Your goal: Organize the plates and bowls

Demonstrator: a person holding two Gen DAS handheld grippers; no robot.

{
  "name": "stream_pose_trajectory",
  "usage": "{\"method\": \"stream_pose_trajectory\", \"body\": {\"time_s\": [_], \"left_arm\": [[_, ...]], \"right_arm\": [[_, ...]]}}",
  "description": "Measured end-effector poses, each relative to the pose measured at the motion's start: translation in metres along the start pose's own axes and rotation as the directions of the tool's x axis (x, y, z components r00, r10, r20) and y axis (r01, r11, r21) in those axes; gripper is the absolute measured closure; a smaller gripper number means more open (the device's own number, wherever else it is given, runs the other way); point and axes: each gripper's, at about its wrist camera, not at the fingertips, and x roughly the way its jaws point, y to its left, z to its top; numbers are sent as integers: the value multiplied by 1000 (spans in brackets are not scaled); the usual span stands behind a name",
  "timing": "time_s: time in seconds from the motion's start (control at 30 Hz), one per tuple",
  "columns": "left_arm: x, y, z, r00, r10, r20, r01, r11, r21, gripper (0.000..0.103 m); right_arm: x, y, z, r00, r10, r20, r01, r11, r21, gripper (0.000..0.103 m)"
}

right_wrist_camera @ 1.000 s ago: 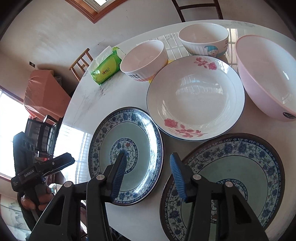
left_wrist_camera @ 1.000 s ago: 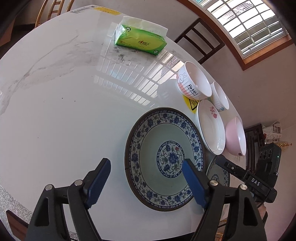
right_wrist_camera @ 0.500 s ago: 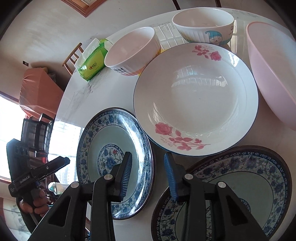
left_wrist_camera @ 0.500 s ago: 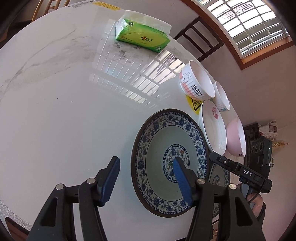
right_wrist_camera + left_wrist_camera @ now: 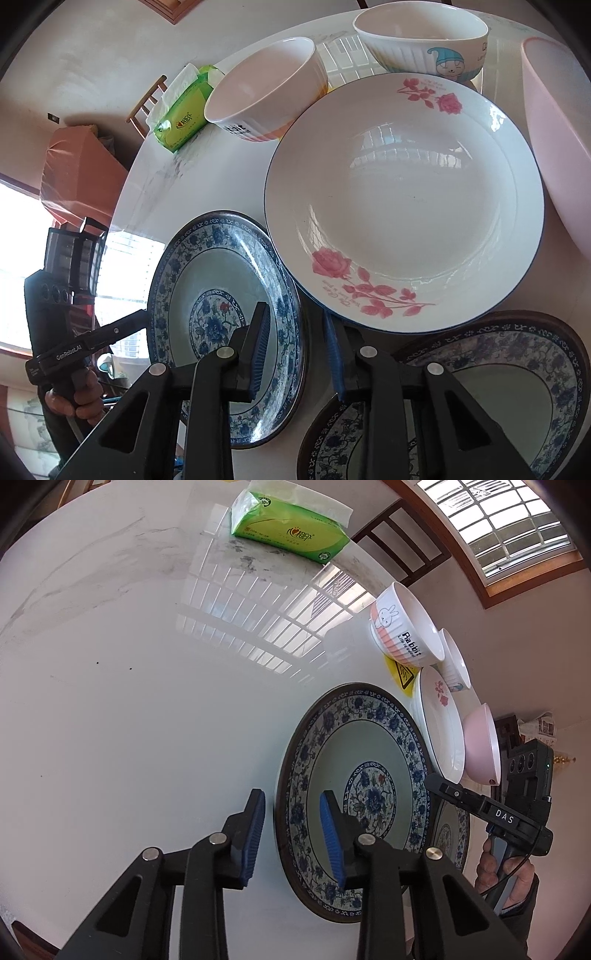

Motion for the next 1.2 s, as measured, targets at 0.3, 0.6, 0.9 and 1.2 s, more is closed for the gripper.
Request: {"method": "stream_pose_trajectory", "body": {"time_s": [0.3,0.6,0.9,1.2], "left_arm": [[4,1,-1,1000,24,-1,-24,999,46,89],[-12,6,2,998,41,40,-44,996,75,89],[-31,27,5,991,105,82,-111,991,69,89],[-38,51,6,988,114,107,-119,992,41,88]], "right_arm": [[5,2,-2,1000,-19,-6,19,1000,-11,90],[4,20,-15,999,-44,3,44,999,-31,90],[14,51,-32,999,-35,-4,35,998,-44,89],[35,76,-38,999,-32,-22,31,998,-59,89]]}}
